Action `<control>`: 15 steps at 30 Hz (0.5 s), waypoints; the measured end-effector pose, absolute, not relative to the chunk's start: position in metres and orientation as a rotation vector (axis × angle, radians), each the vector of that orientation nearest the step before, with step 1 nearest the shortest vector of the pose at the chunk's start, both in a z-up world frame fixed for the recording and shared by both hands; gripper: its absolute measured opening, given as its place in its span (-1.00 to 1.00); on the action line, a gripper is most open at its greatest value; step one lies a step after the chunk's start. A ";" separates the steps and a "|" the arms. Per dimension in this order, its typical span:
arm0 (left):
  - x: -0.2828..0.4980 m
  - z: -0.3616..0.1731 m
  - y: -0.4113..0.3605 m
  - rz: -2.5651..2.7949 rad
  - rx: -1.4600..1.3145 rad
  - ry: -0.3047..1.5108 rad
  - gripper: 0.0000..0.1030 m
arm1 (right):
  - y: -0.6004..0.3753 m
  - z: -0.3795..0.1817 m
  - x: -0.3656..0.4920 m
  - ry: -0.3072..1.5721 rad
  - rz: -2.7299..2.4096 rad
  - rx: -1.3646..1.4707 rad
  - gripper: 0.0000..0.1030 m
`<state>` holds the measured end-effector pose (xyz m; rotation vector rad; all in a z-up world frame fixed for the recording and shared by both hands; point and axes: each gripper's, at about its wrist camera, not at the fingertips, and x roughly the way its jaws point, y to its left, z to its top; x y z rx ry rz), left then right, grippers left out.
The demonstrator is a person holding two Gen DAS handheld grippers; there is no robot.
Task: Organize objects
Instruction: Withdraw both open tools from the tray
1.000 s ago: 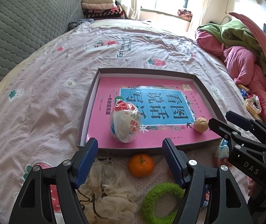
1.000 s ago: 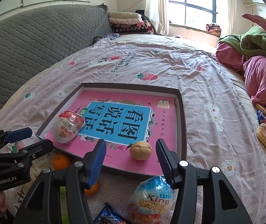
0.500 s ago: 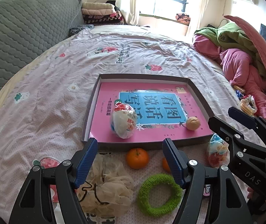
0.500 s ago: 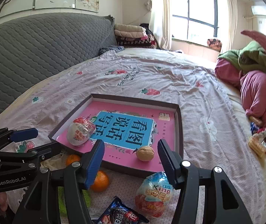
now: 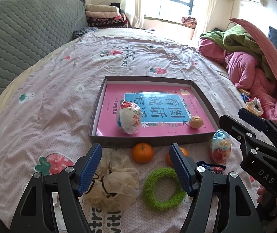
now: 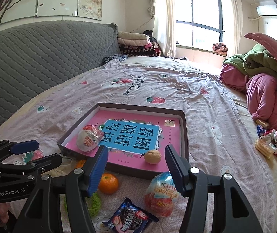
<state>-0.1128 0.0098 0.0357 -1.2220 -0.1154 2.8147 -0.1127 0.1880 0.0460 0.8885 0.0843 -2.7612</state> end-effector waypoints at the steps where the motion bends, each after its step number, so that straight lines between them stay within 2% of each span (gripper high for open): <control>1: -0.110 0.035 0.009 2.812 -1.221 -0.119 0.43 | 0.188 0.046 -0.110 0.084 -2.764 0.884 0.17; 15: -0.088 0.029 0.014 2.788 -1.217 -0.095 0.43 | 0.183 0.039 -0.090 0.120 -2.794 0.849 0.18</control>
